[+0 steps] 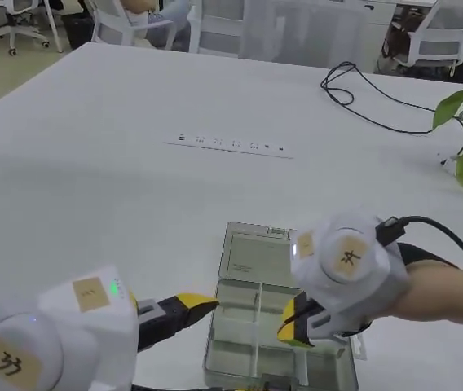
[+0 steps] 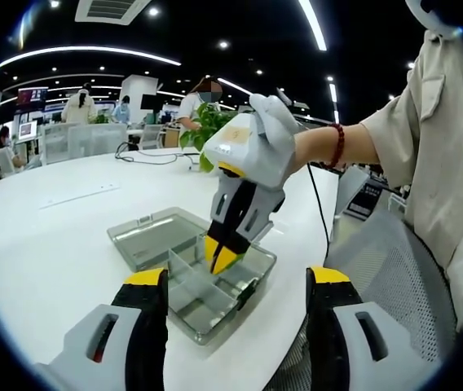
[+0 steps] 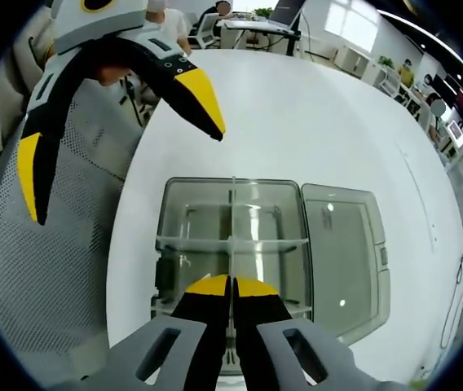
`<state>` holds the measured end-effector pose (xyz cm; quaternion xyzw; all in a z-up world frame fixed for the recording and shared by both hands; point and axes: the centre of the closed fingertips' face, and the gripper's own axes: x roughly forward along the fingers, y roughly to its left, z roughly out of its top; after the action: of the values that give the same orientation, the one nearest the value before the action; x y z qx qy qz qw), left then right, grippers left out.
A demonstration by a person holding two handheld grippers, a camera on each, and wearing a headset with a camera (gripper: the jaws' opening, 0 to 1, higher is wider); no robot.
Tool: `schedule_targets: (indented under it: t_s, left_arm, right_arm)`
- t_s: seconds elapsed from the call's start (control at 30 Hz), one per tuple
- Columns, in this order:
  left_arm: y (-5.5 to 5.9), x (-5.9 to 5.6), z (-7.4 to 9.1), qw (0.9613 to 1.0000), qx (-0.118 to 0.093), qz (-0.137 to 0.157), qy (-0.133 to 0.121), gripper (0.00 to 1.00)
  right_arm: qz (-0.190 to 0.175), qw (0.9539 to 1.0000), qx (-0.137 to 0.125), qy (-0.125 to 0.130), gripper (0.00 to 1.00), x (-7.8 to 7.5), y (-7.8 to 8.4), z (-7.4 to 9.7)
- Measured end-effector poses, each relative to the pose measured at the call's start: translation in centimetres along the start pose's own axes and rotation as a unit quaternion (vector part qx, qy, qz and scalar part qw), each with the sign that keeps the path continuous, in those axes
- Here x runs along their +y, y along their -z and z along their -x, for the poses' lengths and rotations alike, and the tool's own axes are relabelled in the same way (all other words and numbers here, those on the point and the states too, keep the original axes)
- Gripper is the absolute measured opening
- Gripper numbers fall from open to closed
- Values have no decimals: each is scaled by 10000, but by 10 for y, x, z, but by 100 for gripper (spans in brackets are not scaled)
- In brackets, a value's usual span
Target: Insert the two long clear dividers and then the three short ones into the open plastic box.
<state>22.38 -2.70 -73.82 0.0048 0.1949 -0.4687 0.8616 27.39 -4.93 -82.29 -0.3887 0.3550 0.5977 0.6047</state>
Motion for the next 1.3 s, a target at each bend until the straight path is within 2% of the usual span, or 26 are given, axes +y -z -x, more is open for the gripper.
schedule_targets:
  t_s: [0.1,0.17,0.3,0.57,0.83,0.93,1.0,1.1,1.3]
  left_arm:
    - [1,1,1,10000,2,4,8,69]
    - [2,1,1,10000,13,-8,5,69]
    - [1,2,2,10000,1,-4,-9,69]
    - [0,2,3,10000,-13,-1,-54,69]
    - [-1,1,2,10000,-8,-6,-77,69]
    - [-2,2,2,10000,-20,-24,-85,70]
    - [-3,2,2,10000,-32,-16,-90,70]
    - [-3,2,2,9999,-17,-33,-93,71]
    - [-4,2,2,9999,-9,-44,-91,72]
  right_arm:
    - [17,9999,121,0,2,0,1,-2]
    - [72,9995,321,2,2,0,2,-4]
    - [129,9984,559,-28,2,0,3,-7]
    - [245,9959,865,-12,2,0,7,-11]
    - [151,9964,833,-66,2,0,8,-10]
    - [21,9969,770,-138,3,0,7,-9]
    - [-295,9971,677,-170,3,0,6,-9]
    - [-285,9975,644,-83,9,-6,7,-7]
    - [-579,9975,368,-187,15,-4,1,-3]
